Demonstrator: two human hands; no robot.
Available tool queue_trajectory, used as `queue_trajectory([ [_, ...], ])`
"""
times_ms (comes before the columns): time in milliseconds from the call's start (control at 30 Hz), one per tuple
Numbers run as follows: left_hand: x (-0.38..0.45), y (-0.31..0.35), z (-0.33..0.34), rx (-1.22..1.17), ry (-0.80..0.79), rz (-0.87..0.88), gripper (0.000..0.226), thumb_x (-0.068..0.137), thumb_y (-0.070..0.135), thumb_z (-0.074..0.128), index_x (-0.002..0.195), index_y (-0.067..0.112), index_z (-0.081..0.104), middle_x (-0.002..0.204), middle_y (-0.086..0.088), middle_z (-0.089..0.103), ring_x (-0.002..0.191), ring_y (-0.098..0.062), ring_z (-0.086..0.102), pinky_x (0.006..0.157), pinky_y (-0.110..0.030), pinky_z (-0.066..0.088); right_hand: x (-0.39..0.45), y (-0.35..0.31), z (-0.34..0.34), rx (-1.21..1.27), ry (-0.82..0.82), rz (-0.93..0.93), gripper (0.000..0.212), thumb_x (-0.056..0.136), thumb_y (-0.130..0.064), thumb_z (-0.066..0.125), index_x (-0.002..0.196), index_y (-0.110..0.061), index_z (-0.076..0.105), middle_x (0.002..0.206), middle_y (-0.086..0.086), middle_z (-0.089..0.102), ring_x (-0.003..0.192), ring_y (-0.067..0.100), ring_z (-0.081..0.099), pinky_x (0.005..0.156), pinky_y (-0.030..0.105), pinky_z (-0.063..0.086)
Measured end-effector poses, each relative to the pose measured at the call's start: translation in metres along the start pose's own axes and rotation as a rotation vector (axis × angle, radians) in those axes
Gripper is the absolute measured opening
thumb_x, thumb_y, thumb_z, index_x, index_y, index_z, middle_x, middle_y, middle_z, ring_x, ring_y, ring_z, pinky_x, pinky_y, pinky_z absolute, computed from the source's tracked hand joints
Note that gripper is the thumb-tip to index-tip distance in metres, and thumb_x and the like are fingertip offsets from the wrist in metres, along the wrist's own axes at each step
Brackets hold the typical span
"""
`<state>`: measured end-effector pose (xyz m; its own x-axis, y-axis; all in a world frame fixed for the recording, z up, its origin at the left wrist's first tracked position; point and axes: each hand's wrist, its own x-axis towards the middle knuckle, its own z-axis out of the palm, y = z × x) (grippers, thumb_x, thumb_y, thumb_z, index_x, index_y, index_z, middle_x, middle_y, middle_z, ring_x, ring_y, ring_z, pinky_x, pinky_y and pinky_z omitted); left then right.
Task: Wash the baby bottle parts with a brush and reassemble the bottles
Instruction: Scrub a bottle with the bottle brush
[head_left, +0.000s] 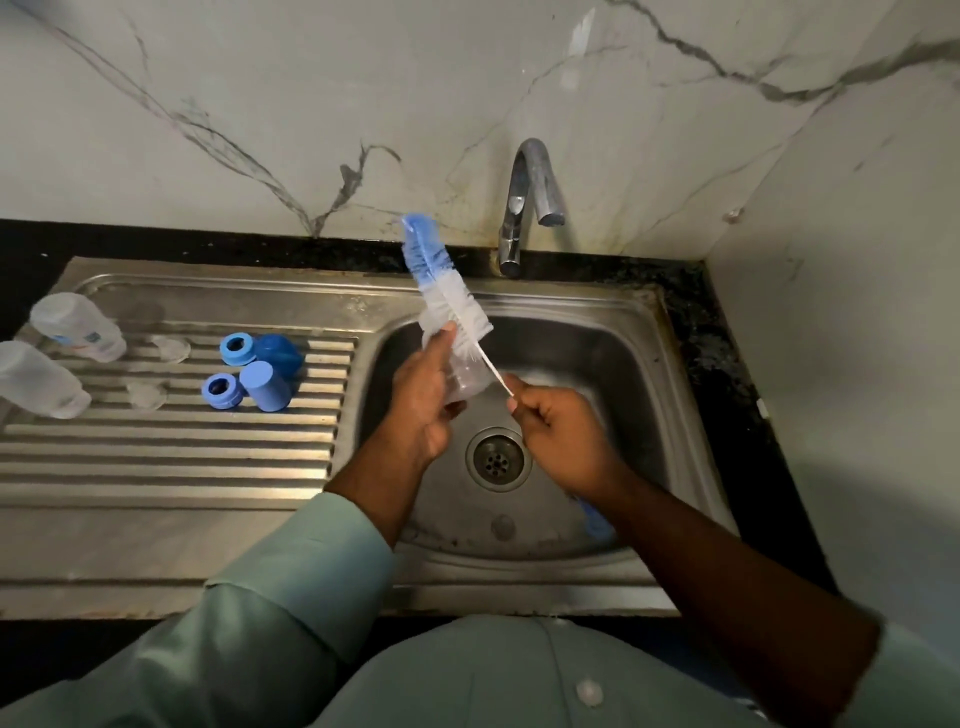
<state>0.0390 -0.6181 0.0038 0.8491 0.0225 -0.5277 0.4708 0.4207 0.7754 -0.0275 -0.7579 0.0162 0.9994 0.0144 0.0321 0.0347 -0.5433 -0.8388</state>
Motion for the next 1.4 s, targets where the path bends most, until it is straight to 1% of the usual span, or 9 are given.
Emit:
queue_trajectory([
  [200, 0.018, 0.023, -0.018, -0.239, 0.007, 0.098, 0.053, 0.087, 0.042, 0.068, 0.131, 0.016, 0.056, 0.113, -0.008, 0.069, 0.099, -0.026, 0.068, 0.069, -0.036, 0.056, -0.024, 0.001, 0.012, -0.042, -0.077, -0.082, 0.021, 0.092, -0.009, 0.055, 0.105, -0.009, 0.072, 0.071, 0.006, 0.067, 0.063, 0.01, 0.06, 0.065, 0.023, 0.047],
  [333, 0.005, 0.011, 0.003, -0.089, 0.025, 0.133, 0.038, 0.085, 0.026, 0.074, 0.119, 0.015, 0.061, 0.104, -0.009, 0.072, 0.086, -0.023, 0.069, 0.057, -0.032, 0.054, 0.003, 0.001, 0.009, -0.04, 0.037, -0.023, 0.034, 0.092, -0.005, 0.056, 0.06, -0.014, 0.059, 0.052, -0.013, 0.055, 0.05, 0.001, 0.048, 0.058, 0.021, 0.037],
  [467, 0.022, 0.032, -0.012, -0.372, 0.007, 0.056, 0.049, 0.081, 0.033, 0.075, 0.123, 0.012, 0.06, 0.113, -0.013, 0.071, 0.099, -0.028, 0.071, 0.076, -0.044, 0.058, -0.012, 0.006, 0.007, -0.021, -0.039, -0.111, 0.019, 0.093, -0.013, 0.056, 0.096, -0.005, 0.072, 0.092, 0.016, 0.071, 0.075, 0.016, 0.066, 0.072, 0.027, 0.05],
  [633, 0.01, 0.011, 0.002, -0.147, -0.107, -0.058, 0.056, 0.085, 0.042, 0.062, 0.133, 0.014, 0.058, 0.1, -0.004, 0.066, 0.077, -0.017, 0.062, 0.059, -0.027, 0.044, 0.007, 0.002, 0.001, -0.054, 0.063, -0.047, 0.035, 0.093, -0.008, 0.056, 0.061, -0.021, 0.054, 0.05, -0.009, 0.046, 0.049, 0.002, 0.044, 0.059, 0.025, 0.034],
  [767, 0.013, 0.025, -0.007, -0.156, -0.042, -0.055, 0.052, 0.086, 0.055, 0.056, 0.124, 0.02, 0.062, 0.105, -0.006, 0.069, 0.089, -0.023, 0.065, 0.062, -0.027, 0.051, -0.022, 0.004, 0.007, -0.065, -0.07, -0.136, 0.023, 0.093, -0.01, 0.054, 0.108, -0.01, 0.071, 0.077, -0.004, 0.066, 0.068, 0.006, 0.06, 0.07, 0.016, 0.048],
  [900, 0.002, 0.01, 0.01, -0.108, -0.035, 0.074, 0.047, 0.084, 0.05, 0.069, 0.119, 0.019, 0.063, 0.102, -0.004, 0.071, 0.086, -0.02, 0.066, 0.063, -0.031, 0.052, 0.003, 0.0, 0.008, -0.041, 0.058, -0.07, 0.04, 0.092, -0.005, 0.055, 0.058, -0.025, 0.051, 0.051, -0.011, 0.043, 0.051, -0.001, 0.048, 0.058, 0.009, 0.035],
  [1033, 0.016, 0.03, -0.001, -0.317, 0.023, 0.125, 0.051, 0.082, 0.037, 0.074, 0.126, 0.016, 0.06, 0.111, -0.009, 0.07, 0.098, -0.026, 0.069, 0.069, -0.039, 0.058, -0.016, 0.004, 0.005, 0.006, -0.042, -0.099, 0.016, 0.092, -0.003, 0.057, 0.082, -0.002, 0.07, 0.064, -0.015, 0.059, 0.062, -0.009, 0.054, 0.068, 0.006, 0.04],
  [1300, 0.008, 0.027, 0.013, -0.367, -0.167, 0.075, 0.038, 0.093, 0.043, 0.055, 0.121, 0.018, 0.062, 0.095, -0.002, 0.068, 0.081, -0.016, 0.065, 0.072, -0.032, 0.047, -0.007, 0.0, -0.001, 0.071, -0.042, -0.028, 0.041, 0.093, -0.007, 0.056, 0.054, -0.019, 0.051, 0.054, -0.018, 0.052, 0.053, -0.008, 0.045, 0.062, 0.015, 0.038],
  [1400, 0.002, 0.022, 0.015, -0.343, -0.25, 0.035, 0.04, 0.091, 0.043, 0.058, 0.123, 0.018, 0.06, 0.104, -0.005, 0.064, 0.085, -0.018, 0.063, 0.075, -0.036, 0.049, -0.002, -0.006, -0.003, 0.132, 0.001, -0.014, 0.039, 0.093, -0.013, 0.055, 0.056, -0.021, 0.052, 0.055, 0.001, 0.049, 0.054, -0.001, 0.042, 0.056, 0.023, 0.039],
])
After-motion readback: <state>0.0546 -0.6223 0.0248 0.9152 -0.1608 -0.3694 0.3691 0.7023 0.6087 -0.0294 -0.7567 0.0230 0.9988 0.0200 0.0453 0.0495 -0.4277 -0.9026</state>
